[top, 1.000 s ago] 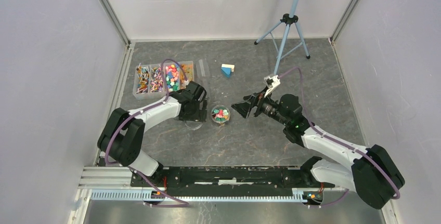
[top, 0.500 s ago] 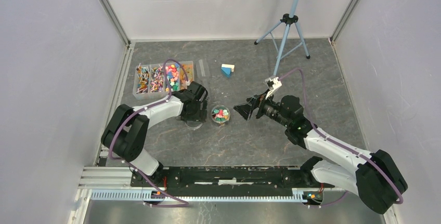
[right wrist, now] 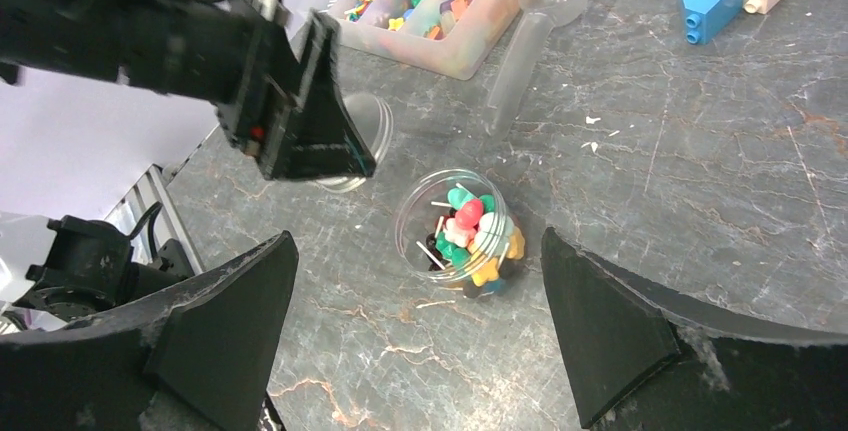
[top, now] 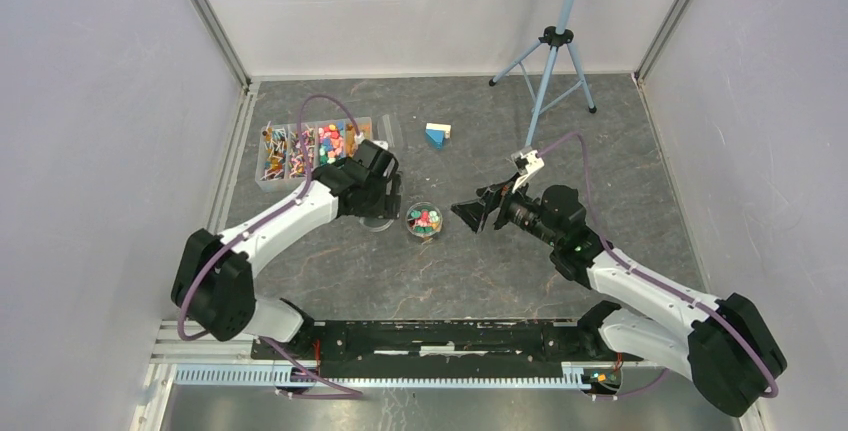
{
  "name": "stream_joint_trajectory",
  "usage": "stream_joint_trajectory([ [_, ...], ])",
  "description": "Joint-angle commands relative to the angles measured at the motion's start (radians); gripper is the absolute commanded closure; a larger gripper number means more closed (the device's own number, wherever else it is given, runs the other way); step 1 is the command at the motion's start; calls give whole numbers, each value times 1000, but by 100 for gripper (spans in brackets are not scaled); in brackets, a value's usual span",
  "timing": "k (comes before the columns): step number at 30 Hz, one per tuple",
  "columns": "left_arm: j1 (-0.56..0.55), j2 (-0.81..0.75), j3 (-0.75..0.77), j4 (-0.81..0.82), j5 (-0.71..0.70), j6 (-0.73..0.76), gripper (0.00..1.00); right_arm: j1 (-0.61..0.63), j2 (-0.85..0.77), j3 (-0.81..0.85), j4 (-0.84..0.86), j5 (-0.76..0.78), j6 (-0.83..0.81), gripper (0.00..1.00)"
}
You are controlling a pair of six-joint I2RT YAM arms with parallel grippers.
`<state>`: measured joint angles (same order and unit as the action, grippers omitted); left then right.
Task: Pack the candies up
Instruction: Pick up the bottle lid at the center of the board, then close the bottle lid on the packing bottle.
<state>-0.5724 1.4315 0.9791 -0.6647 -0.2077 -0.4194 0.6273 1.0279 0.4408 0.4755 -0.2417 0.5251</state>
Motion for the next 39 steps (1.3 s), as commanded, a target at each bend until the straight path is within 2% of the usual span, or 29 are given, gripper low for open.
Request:
stream_joint_trajectory([
  [1, -66, -55, 114, -37, 5, 53, 24, -1, -42, -21, -7, 35, -44, 2],
  [8, -160, 18, 236, -61, 33, 35, 24, -1, -130, -51, -61, 131, -83, 2],
  [15, -210, 142, 315, -75, 45, 44, 23, -1, -141, -37, -94, 145, -101, 2],
  [31, -231, 275, 356, -88, 74, 59, 18, -1, -148, -28, -108, 158, -128, 2],
  [39, -233, 304, 368, -91, 74, 65, 10, 0, -150, -32, -112, 163, -133, 2],
])
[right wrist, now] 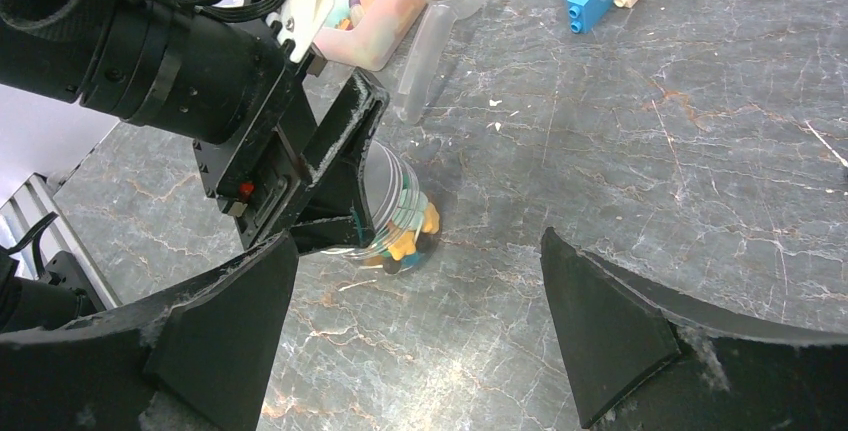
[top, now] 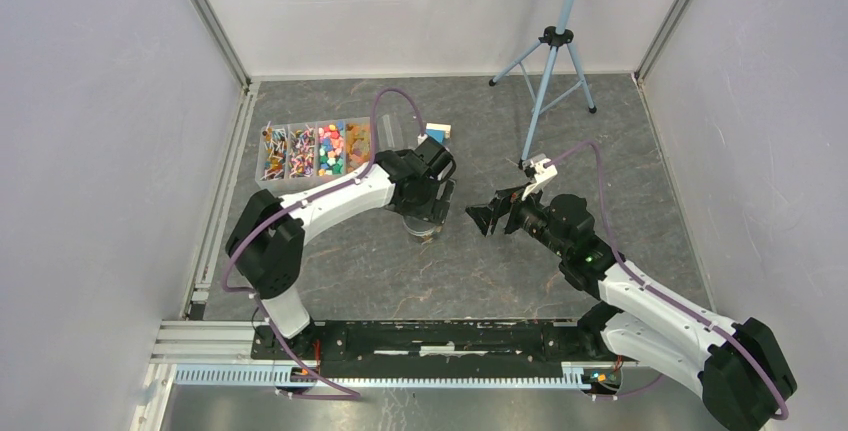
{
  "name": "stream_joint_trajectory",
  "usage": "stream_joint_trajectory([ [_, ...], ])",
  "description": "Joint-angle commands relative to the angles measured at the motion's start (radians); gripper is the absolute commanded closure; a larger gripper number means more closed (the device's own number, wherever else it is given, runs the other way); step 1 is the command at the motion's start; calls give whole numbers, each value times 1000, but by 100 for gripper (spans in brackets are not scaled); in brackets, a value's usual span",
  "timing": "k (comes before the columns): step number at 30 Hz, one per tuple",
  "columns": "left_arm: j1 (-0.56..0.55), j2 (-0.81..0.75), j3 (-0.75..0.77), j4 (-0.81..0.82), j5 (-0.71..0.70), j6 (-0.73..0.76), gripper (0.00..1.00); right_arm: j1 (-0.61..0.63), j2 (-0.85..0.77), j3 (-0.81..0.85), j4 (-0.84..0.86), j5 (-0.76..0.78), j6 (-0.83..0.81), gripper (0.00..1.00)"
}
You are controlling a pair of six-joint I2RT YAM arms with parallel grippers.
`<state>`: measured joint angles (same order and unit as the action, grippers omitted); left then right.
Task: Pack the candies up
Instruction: Close the bottle lid on the packing bottle, then screw the bottle lid onto the packing bottle.
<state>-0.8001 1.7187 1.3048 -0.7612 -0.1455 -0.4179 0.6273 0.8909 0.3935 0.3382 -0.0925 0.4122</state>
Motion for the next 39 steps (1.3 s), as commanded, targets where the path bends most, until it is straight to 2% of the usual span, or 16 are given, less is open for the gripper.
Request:
stream_joint_trajectory([
  [1, -5, 16, 42, 7, 13, 63, 8, 0, -13, 15, 26, 13, -22, 2],
  [6, -6, 7, 46, 10, -1, 62, 0, 0, -15, 12, 27, 10, -20, 2],
  [13, -6, -37, 55, 15, -39, 61, 0, -1, -22, 1, 36, -2, 2, 2],
  [20, 24, -184, 41, 15, -208, -18, 0, 0, 12, 5, 62, -44, 59, 2],
  [22, 56, -234, 15, 26, -186, -40, 0, 0, 36, 8, 73, -58, 72, 2],
  [25, 91, -315, -63, 86, -141, -34, 0, 0, 92, 13, 107, -67, 97, 7],
  [28, 159, -379, -183, 179, 31, -44, 0, -1, 163, 34, 135, -95, 104, 14],
  [31, 240, -430, -313, 319, 235, -77, 15, 1, 241, 56, 175, -135, 121, 24],
  [33, 258, -447, -377, 372, 264, -86, 24, 3, 293, 74, 189, -152, 121, 32],
  [36, 263, -432, -411, 395, 262, -79, 31, 4, 373, 103, 208, -175, 127, 47],
  [39, 265, -404, -430, 419, 266, -80, 33, 7, 450, 134, 238, -202, 136, 52],
])
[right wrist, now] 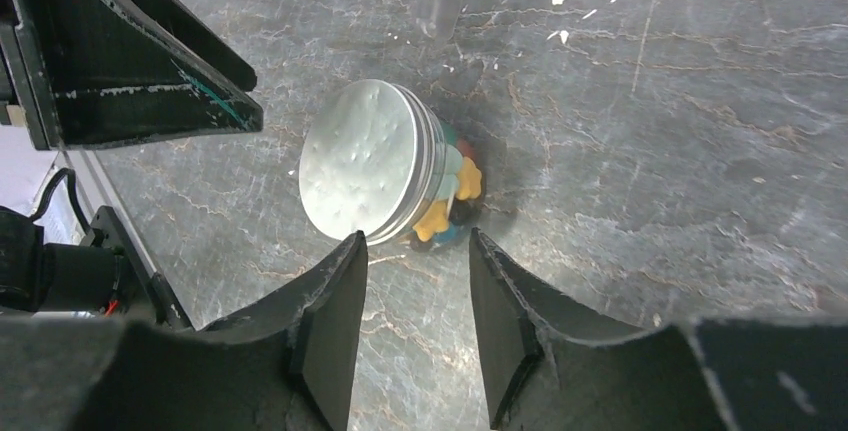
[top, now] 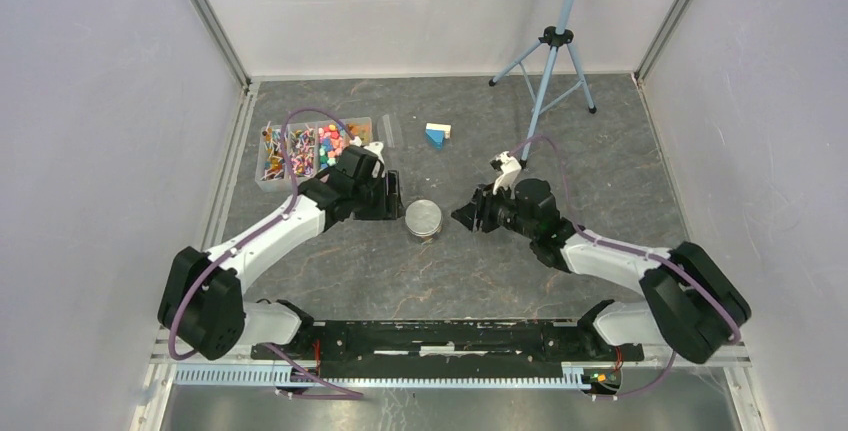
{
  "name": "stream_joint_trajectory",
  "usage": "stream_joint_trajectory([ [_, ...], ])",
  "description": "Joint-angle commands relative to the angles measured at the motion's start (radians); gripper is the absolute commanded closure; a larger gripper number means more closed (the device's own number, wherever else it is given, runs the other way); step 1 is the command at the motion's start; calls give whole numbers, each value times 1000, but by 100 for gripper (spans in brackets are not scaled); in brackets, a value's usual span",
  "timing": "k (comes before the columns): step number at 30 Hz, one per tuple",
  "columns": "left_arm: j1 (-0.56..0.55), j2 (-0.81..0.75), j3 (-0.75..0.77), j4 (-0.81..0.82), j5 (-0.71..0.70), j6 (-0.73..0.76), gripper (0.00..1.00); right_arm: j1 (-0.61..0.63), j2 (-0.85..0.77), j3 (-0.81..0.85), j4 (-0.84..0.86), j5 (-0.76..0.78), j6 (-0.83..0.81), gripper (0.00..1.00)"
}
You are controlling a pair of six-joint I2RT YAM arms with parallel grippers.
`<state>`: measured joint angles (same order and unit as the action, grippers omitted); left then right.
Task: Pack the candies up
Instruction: Screw the bottle lid onto the packing bottle.
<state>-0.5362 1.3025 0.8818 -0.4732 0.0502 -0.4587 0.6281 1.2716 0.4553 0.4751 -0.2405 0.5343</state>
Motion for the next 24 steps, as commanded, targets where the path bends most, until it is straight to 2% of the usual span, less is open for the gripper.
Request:
stream_joint_trajectory([
  [1, 1, 20, -17, 145, 73, -40, 33, 8, 90, 88, 102, -57, 14, 52],
  [5, 2, 57, -35, 192, 62, -31, 34, 10, 191, 161, 93, -91, 9, 53],
  [7, 2, 79, -32, 204, 70, -26, 38, 10, 225, 188, 79, -99, 3, 54],
  [9, 1, 100, -33, 225, 83, -27, 43, 9, 248, 201, 80, -95, -1, 56],
  [15, 2, 163, -16, 234, 97, -32, 44, 9, 327, 239, 74, -110, -17, 64],
  [24, 1, 212, -6, 203, 147, -27, 51, 10, 391, 129, 178, -117, 25, 68],
])
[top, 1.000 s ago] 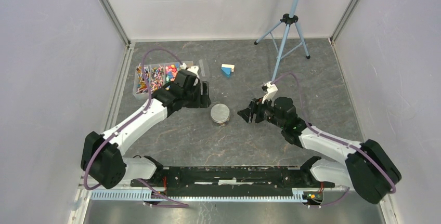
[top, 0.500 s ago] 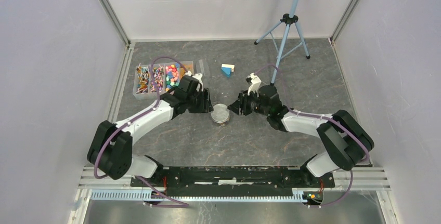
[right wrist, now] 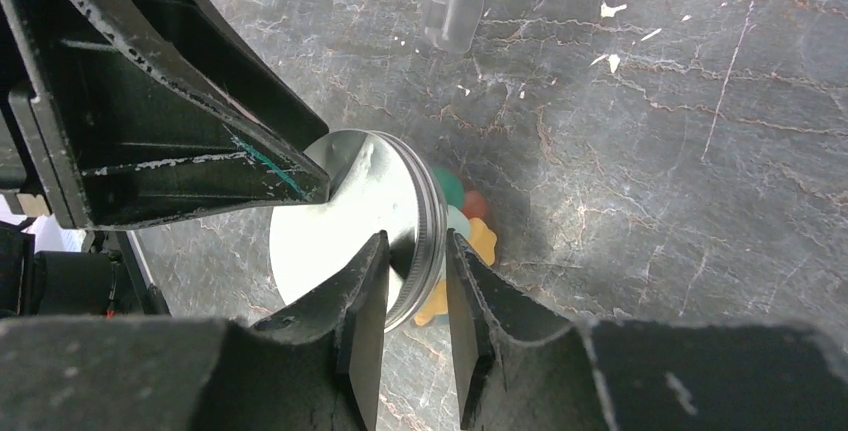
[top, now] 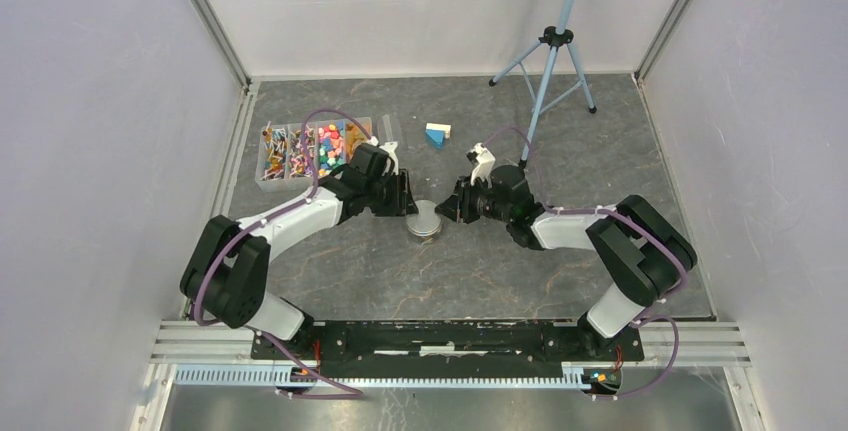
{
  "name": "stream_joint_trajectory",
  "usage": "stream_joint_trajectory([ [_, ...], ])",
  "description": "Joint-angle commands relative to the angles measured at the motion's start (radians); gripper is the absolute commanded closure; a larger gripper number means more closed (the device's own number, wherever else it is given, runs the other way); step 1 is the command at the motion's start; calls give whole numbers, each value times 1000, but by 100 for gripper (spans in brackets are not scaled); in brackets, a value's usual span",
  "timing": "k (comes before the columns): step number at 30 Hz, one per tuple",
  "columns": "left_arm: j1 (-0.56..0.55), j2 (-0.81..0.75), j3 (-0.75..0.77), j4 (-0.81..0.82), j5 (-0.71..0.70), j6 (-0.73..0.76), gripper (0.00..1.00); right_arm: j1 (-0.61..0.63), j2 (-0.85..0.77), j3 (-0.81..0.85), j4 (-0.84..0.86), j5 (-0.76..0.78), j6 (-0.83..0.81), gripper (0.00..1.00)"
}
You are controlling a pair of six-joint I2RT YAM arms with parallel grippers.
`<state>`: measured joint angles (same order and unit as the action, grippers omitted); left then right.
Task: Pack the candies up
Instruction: Screw the bottle lid onto the packing bottle.
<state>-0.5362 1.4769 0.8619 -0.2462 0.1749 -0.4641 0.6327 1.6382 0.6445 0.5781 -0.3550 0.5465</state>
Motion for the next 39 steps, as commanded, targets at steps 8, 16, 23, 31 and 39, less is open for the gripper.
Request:
stream_joint_trajectory([
  [8, 0, 81, -71, -55, -42, -71, 63, 5, 76, -165, 189, 1, 42, 69],
  [16, -1, 30, -263, 148, 82, -168, 73, 5, 58, -181, 202, -1, 26, 67],
  [23, -1, -40, -245, 153, 126, -194, 67, 5, 7, -184, 203, -17, 36, 58],
  [31, -8, -26, -232, 145, 118, -185, 56, 6, -67, -201, 199, -73, 46, 46],
  [39, -15, -40, -263, 136, 123, -182, 46, 27, -23, -256, 246, -88, 42, 47],
])
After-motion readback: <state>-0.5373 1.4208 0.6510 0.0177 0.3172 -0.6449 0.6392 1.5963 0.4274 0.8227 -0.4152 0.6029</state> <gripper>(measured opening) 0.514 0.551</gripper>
